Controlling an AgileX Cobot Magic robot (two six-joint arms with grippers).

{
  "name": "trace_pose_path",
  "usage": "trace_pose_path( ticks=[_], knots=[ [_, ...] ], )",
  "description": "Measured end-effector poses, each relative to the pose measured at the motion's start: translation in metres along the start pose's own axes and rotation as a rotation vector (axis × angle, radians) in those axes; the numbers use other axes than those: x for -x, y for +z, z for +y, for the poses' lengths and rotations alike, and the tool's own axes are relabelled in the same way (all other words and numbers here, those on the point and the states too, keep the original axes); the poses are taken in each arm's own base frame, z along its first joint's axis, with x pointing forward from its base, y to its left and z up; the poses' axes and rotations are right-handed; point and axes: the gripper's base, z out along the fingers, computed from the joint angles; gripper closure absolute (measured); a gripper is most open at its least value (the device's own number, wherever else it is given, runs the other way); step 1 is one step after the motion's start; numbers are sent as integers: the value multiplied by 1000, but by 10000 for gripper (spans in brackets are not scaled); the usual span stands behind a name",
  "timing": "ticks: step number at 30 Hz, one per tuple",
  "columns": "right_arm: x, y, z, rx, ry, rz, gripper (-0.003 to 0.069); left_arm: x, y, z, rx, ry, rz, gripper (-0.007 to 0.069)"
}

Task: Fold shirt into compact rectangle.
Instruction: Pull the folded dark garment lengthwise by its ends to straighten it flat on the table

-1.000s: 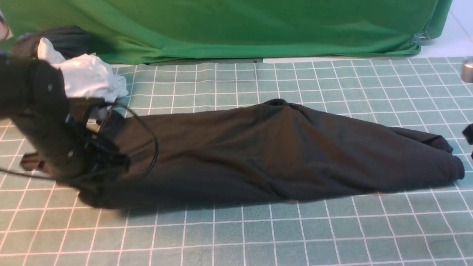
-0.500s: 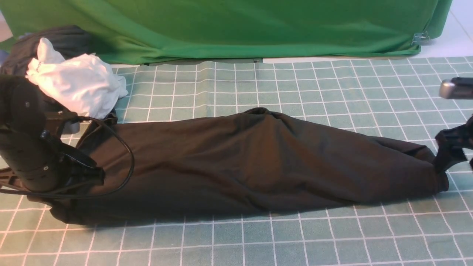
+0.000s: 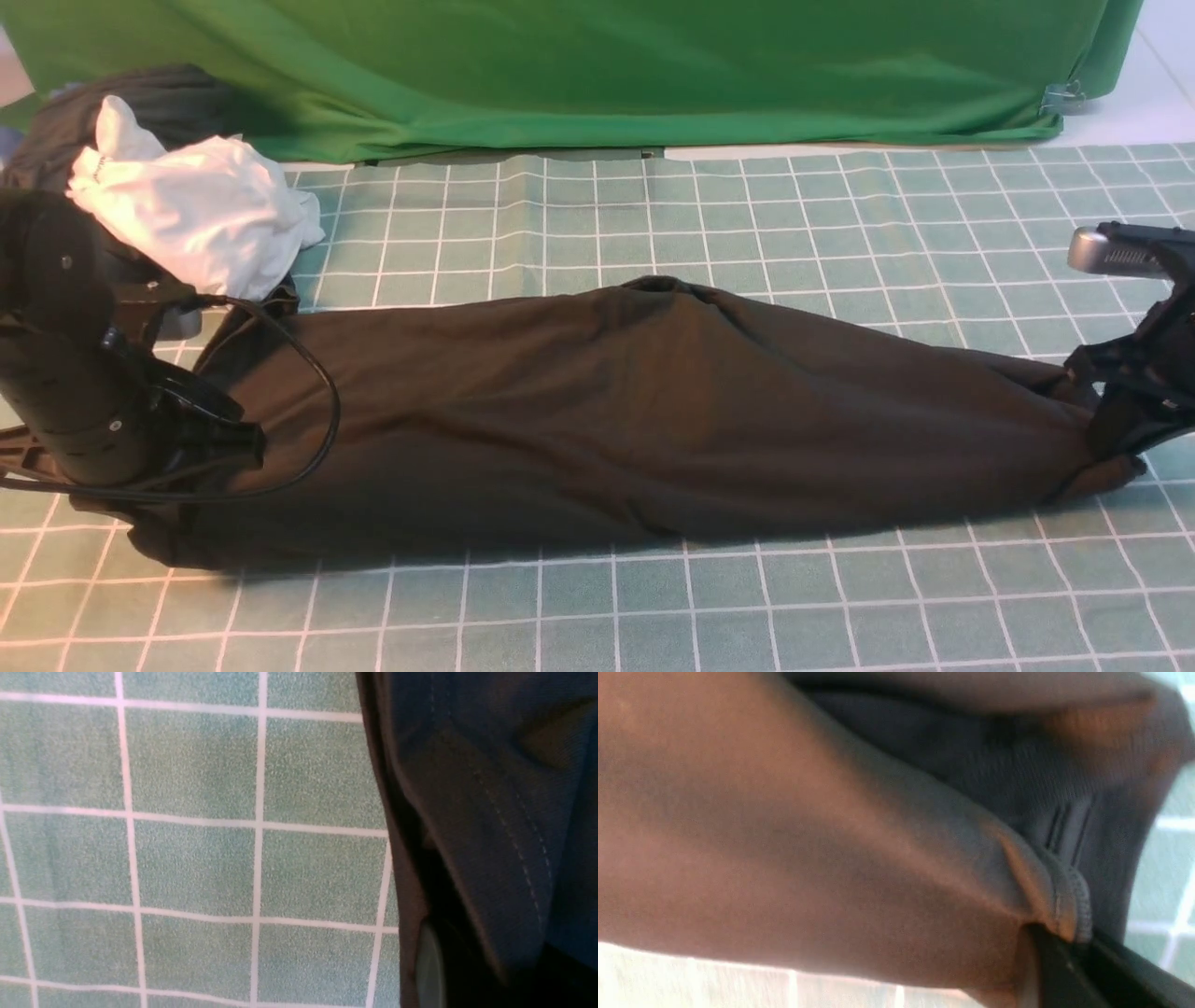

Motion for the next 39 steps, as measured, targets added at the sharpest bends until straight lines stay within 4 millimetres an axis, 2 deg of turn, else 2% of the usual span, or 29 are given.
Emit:
trace_pose_path(
  ticks=[3,6,13,17,20,23,26,29,32,35,38,39],
  knots=[
    [-14,-8,-2,-60,10,41,615,-5,-1,1,0,-4,8,590],
    [-28,-8,-4,-101,44,68,615,-15,-4,5,-8,-29,0,590],
    [-41,-11,0,-87,92,148,602,-26,-18,17,-39,-99,-18,590],
    [-44,-12,0,-91,106,176,524,-29,-19,18,-38,-102,5,590],
    [-47,-15,-1,-107,105,188,373,-30,-19,19,-31,-101,16,580],
    [-50,-25,2,-116,97,159,227,-31,-20,20,-28,-100,21,526],
    [-50,-37,7,-112,82,95,172,-31,-20,21,-12,-90,28,427],
    [-48,-46,23,-87,-5,3,172,-32,-21,24,18,-81,30,306],
    [-42,-42,44,-55,-113,-46,181,-34,-27,28,57,-92,18,185],
    [-36,-30,55,-46,-173,-38,183,-31,-39,28,52,-108,-25,141],
    [-30,-16,59,-46,-199,-31,185,-30,-49,25,5,-117,-64,144],
    [-26,-7,59,-47,-199,-26,185,-31,-53,20,-56,-101,-80,169]
  ],
)
